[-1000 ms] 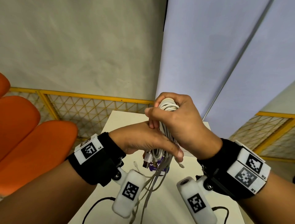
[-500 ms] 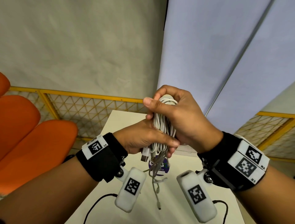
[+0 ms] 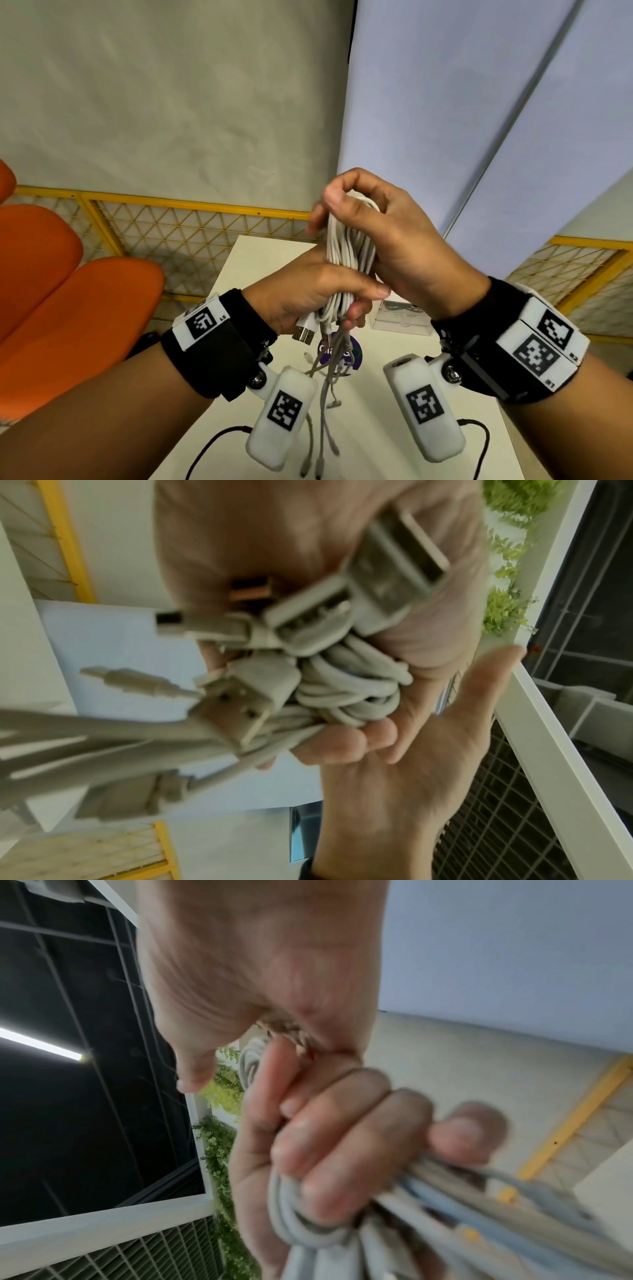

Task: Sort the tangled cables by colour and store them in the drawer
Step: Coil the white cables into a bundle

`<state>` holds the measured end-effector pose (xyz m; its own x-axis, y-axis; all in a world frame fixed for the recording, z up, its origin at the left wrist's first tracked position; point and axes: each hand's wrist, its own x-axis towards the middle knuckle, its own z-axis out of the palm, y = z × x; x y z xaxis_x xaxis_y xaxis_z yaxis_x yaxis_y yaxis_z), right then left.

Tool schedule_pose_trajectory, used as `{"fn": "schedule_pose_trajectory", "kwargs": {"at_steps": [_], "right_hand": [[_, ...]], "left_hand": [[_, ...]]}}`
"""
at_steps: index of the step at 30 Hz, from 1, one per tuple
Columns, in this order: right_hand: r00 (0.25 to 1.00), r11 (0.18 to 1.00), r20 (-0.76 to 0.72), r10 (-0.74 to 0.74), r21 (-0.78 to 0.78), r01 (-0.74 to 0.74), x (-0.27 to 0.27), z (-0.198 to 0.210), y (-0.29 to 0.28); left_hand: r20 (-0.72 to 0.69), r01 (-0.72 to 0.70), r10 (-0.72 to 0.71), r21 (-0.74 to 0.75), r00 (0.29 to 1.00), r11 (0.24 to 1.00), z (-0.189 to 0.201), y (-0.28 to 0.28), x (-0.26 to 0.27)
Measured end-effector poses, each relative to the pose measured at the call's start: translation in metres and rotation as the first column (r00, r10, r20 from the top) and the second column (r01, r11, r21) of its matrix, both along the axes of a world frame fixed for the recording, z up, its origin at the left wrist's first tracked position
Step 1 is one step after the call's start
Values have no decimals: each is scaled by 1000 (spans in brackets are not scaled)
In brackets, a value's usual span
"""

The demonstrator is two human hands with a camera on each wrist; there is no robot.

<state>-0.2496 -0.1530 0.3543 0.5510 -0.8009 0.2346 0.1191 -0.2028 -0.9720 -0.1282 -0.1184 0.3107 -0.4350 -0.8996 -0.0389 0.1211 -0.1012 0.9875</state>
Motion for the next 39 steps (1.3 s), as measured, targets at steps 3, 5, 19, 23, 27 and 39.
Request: {"fn": "schedule_pose_trajectory", "kwargs": {"at_steps": [3, 5, 19, 23, 27, 39], "right_hand": [[997, 999, -70, 32, 39, -29, -7, -17, -3], [989, 996, -127, 78, 51, -73, -10, -31, 1], [900, 952, -363, 244, 265, -151, -21, -63, 17], [802, 975, -557, 215, 173, -141, -29, -63, 16], [610, 975, -790, 65, -81, -209, -37, -54, 21], [39, 736, -956, -292, -251, -629, -52, -17, 22]], "left_hand": [[-126, -64, 65, 16, 990, 998, -1, -6, 6], [-194, -97, 104, 43, 975, 994, 1, -10, 12], [-187, -153, 186, 180, 965, 972, -9, -10, 29], [-247, -109, 164, 221, 955, 969, -11, -6, 31], [-220, -88, 145, 248, 965, 965, -13, -4, 33], [260, 61, -154, 333, 953, 941, 2, -3, 30]]}}
